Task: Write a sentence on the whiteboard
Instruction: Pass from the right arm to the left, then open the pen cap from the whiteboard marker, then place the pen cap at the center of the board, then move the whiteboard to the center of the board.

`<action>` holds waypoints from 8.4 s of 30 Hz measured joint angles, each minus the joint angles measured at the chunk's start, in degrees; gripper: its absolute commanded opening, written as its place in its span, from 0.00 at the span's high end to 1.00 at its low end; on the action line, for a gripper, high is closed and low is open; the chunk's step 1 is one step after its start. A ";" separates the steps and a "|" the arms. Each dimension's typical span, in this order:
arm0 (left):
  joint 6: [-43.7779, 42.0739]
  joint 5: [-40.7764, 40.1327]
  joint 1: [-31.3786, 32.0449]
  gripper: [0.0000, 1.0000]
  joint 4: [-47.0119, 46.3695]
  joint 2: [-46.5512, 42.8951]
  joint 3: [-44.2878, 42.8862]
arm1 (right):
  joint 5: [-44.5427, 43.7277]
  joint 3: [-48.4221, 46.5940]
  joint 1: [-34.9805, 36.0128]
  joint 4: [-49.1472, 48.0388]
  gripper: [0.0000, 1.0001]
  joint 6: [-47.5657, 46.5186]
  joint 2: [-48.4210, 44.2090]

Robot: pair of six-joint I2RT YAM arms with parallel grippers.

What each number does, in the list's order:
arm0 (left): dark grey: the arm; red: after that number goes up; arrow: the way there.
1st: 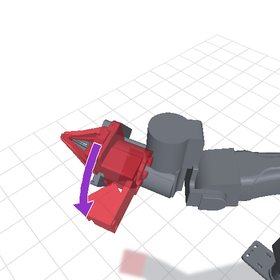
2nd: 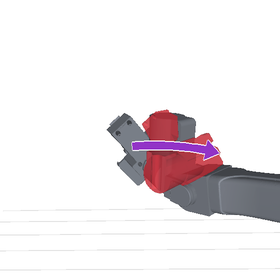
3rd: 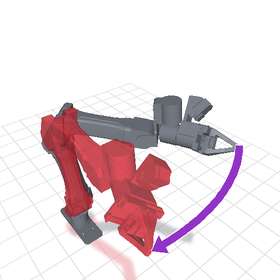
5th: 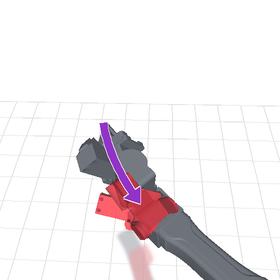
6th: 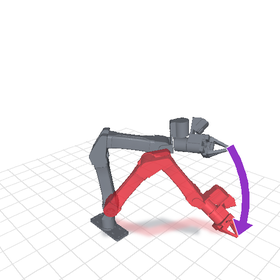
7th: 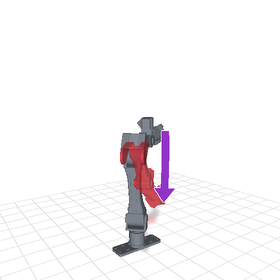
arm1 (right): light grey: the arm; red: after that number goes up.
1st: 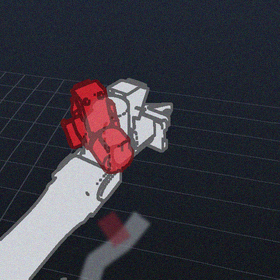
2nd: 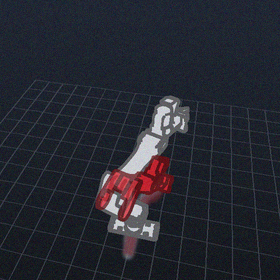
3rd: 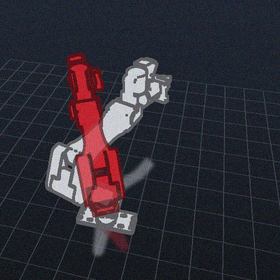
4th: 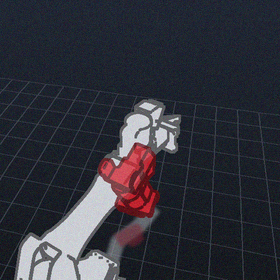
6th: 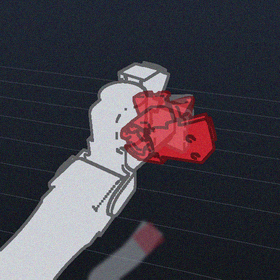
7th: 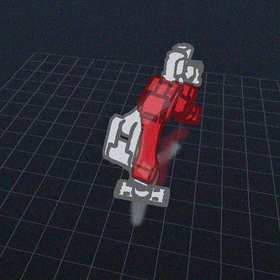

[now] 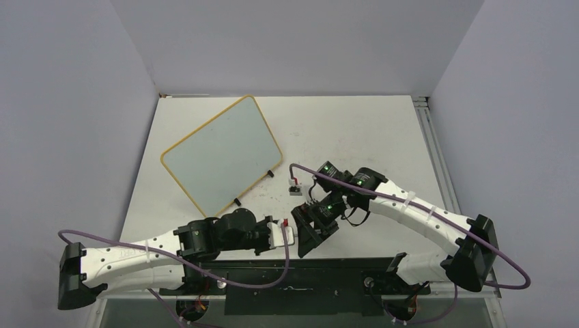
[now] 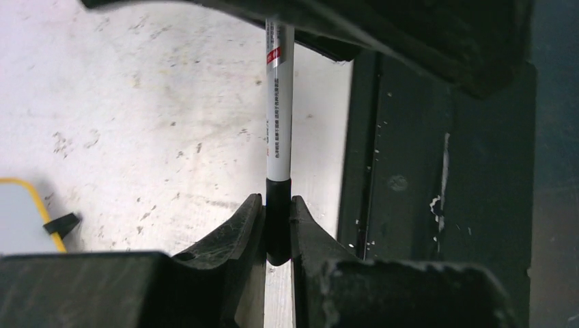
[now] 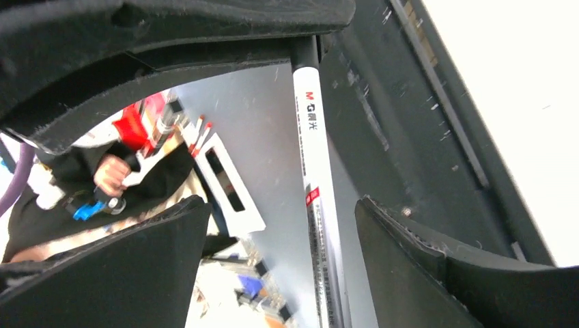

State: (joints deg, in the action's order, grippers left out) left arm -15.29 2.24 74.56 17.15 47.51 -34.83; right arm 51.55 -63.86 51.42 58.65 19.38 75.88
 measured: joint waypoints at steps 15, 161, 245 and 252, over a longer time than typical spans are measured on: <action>3.76 11.04 -9.75 1.00 0.46 -0.02 -3.19 | -15.96 10.43 -5.25 -22.71 0.18 14.64 -21.29; 40.22 -15.15 -22.62 0.32 -5.18 18.95 -6.25 | -54.51 17.31 -8.74 -32.52 0.95 7.48 -37.48; 64.72 -36.17 -30.05 0.47 12.20 10.03 -1.66 | -55.98 20.00 -1.49 -53.05 0.95 -2.10 -35.85; 71.12 -40.24 -29.59 0.47 4.66 18.69 2.19 | -57.11 20.00 -1.51 -52.28 0.95 -2.40 -36.85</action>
State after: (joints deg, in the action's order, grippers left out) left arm 55.83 -38.00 44.97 21.80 66.19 -32.64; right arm -5.56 -43.86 49.91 6.37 16.97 39.03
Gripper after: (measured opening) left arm 0.534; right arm 0.151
